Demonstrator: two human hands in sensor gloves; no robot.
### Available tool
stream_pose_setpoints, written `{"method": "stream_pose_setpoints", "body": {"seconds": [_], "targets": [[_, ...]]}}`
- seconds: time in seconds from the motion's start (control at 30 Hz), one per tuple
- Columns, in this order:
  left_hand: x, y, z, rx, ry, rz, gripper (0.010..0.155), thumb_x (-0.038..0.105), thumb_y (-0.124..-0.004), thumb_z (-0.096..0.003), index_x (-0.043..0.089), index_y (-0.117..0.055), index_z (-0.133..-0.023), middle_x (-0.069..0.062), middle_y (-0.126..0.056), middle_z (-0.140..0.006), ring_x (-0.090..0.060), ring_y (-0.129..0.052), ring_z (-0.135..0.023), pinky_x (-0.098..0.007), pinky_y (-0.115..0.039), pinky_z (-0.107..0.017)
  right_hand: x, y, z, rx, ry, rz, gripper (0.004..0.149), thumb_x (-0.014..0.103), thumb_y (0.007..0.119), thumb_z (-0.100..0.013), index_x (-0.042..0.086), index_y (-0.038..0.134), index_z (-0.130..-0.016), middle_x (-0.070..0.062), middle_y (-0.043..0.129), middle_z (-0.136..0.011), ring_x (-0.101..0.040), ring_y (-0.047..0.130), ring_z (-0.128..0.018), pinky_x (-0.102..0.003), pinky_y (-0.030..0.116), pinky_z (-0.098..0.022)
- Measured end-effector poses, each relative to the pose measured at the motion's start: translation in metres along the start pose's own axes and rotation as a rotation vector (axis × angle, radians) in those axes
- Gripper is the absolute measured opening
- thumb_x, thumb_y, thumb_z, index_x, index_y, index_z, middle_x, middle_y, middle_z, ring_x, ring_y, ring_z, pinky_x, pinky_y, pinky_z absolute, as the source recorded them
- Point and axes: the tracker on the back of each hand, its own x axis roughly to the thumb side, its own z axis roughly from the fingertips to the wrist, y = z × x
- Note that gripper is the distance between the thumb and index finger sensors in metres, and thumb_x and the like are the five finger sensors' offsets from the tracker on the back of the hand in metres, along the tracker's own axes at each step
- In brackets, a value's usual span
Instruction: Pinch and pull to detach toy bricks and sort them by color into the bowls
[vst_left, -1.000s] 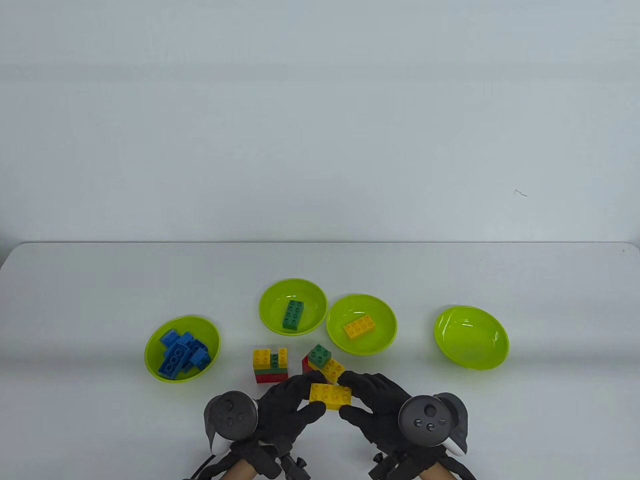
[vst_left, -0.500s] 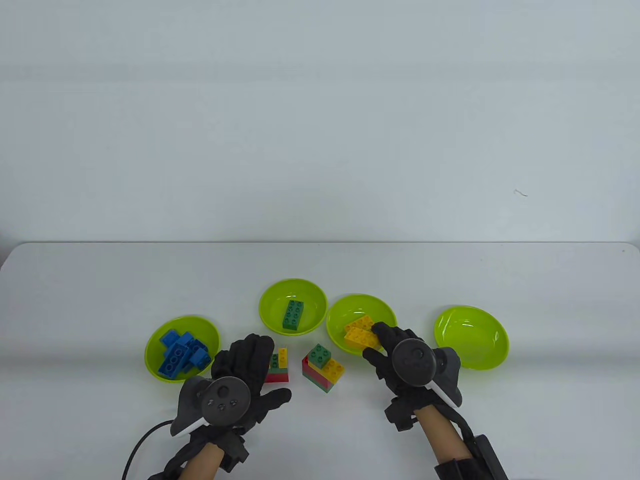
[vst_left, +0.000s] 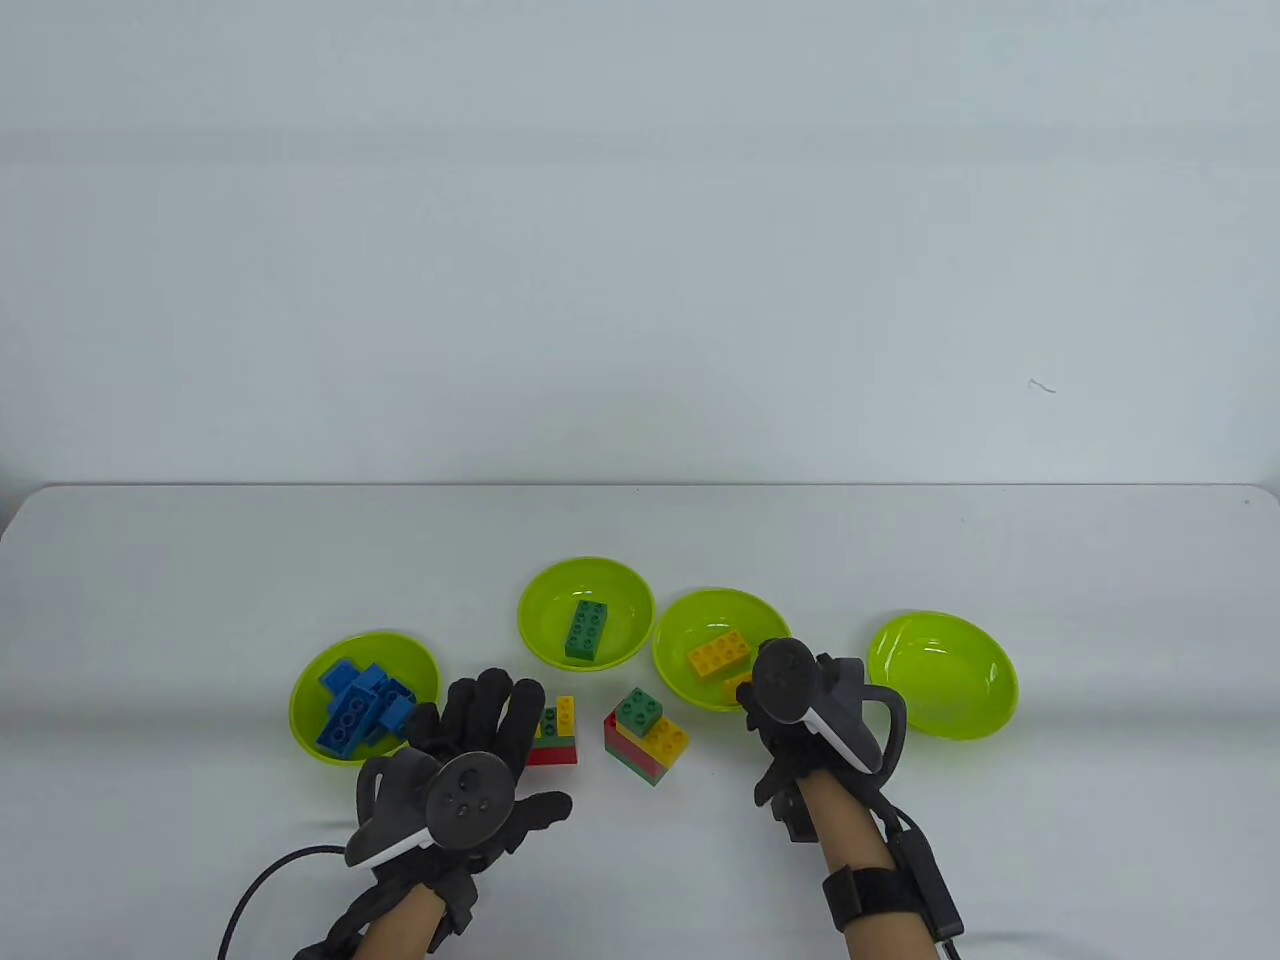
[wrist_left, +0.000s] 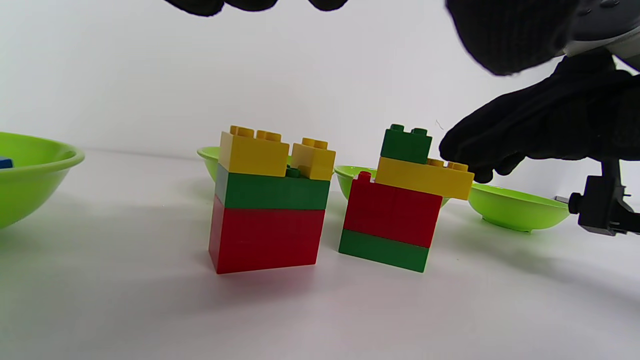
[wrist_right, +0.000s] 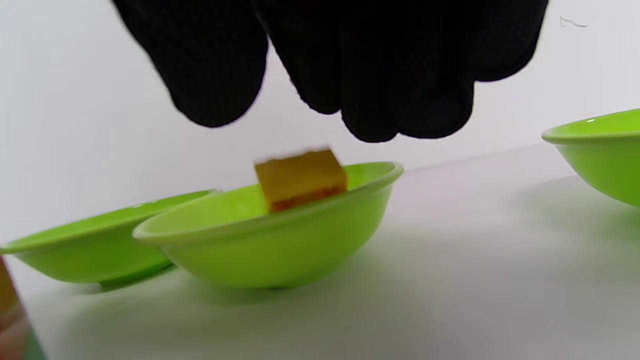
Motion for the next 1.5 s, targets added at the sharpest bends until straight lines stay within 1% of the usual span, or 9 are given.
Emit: {"method": "stream_pose_setpoints", "body": {"seconds": [0.1, 0.3, 0.5, 0.67, 0.9, 1.03, 1.23, 1.4, 1.5], "targets": [[-0.002, 0.001, 0.000, -0.001, 0.004, 0.005, 0.097, 0.063, -0.069, -0.0494, 0.007, -0.026, -0.116, -0.036, -0.029, -0.117, -0.062, -0.039, -0.108, -0.082, -0.032, -0.066, 0.002, -0.017, 0.015, -0.017, -0.077, -0.023, 0.066, 0.039, 0.081, -0.049, 0.004, 0.066, -0.102, -0.025, 0.078, -0.097, -0.047, 0.082, -0.081, -0.060, 0.062, -0.064], [-0.001, 0.001, 0.000, 0.012, 0.000, 0.021, 0.096, 0.062, -0.070, -0.0494, 0.007, -0.027, -0.116, -0.036, -0.030, -0.117, -0.062, -0.040, -0.108, -0.082, -0.034, -0.066, 0.002, -0.043, 0.053, 0.023, -0.224, -0.047, 0.077, 0.044, 0.079, -0.050, 0.006, 0.050, -0.112, -0.027, 0.057, -0.113, -0.058, 0.063, -0.096, -0.067, 0.050, -0.069], [-0.002, -0.002, -0.003, -0.014, -0.003, 0.038, 0.096, 0.060, -0.070, -0.0499, 0.005, -0.027, -0.115, -0.037, -0.030, -0.117, -0.061, -0.040, -0.107, -0.080, -0.036, -0.067, -0.004, -0.039, 0.085, 0.113, -0.311, -0.056, 0.086, 0.053, 0.075, -0.051, 0.010, 0.039, -0.116, -0.029, 0.039, -0.120, -0.063, 0.044, -0.103, -0.073, 0.038, -0.071], [-0.005, -0.006, -0.007, -0.040, 0.006, 0.027, 0.096, 0.060, -0.072, -0.0496, 0.005, -0.027, -0.115, -0.037, -0.030, -0.116, -0.061, -0.040, -0.107, -0.079, -0.037, -0.068, -0.009, -0.030, 0.105, 0.164, -0.349, -0.015, 0.089, 0.057, 0.073, -0.051, 0.012, 0.036, -0.117, -0.029, 0.034, -0.121, -0.065, 0.037, -0.105, -0.075, 0.031, -0.071], [-0.012, -0.018, -0.029, -0.084, 0.036, -0.025, 0.094, 0.055, -0.075, -0.0492, 0.006, -0.028, -0.114, -0.035, -0.032, -0.116, -0.057, -0.044, -0.107, -0.072, -0.040, -0.071, -0.014, -0.037, 0.112, 0.116, -0.353, 0.012, 0.088, 0.056, 0.074, -0.051, 0.011, 0.037, -0.117, -0.029, 0.036, -0.121, -0.064, 0.037, -0.105, -0.075, 0.030, -0.070], [-0.021, -0.028, -0.052, -0.176, 0.103, -0.074, 0.090, 0.048, -0.077, -0.0496, 0.009, -0.027, -0.113, -0.030, -0.035, -0.116, -0.053, -0.049, -0.107, -0.066, -0.045, -0.073, -0.015, -0.038, 0.114, 0.107, -0.355, 0.004, 0.087, 0.056, 0.074, -0.051, 0.011, 0.039, -0.117, -0.029, 0.038, -0.120, -0.064, 0.038, -0.104, -0.075, 0.030, -0.070], [-0.029, -0.040, -0.067, -0.223, 0.133, -0.080, 0.075, 0.039, -0.076, -0.0500, 0.013, -0.041, -0.111, -0.019, -0.052, -0.114, -0.044, -0.063, -0.104, -0.059, -0.054, -0.073, -0.016, -0.037, 0.116, 0.111, -0.355, -0.002, 0.087, 0.056, 0.074, -0.051, 0.010, 0.040, -0.116, -0.029, 0.039, -0.120, -0.064, 0.039, -0.104, -0.075, 0.031, -0.070], [-0.030, -0.043, -0.066, -0.115, 0.127, -0.099, 0.065, 0.032, -0.076, -0.0498, 0.014, -0.052, -0.107, -0.019, -0.063, -0.108, -0.040, -0.074, -0.097, -0.055, -0.061, -0.071, -0.013, -0.036, 0.117, 0.121, -0.362, -0.025, 0.086, 0.055, 0.074, -0.051, 0.010, 0.041, -0.116, -0.029, 0.039, -0.120, -0.064, 0.041, -0.104, -0.075, 0.032, -0.071], [-0.029, -0.044, -0.065, -0.063, 0.111, -0.109, 0.064, 0.031, -0.077, -0.0462, 0.012, -0.058, -0.104, -0.020, -0.071, -0.101, -0.039, -0.079, -0.091, -0.054, -0.063, -0.070, -0.009, -0.035, 0.118, 0.127, -0.368, -0.030, 0.086, 0.055, 0.074, -0.051, 0.010, 0.041, -0.116, -0.029, 0.039, -0.120, -0.064, 0.041, -0.104, -0.074, 0.033, -0.071]]}}
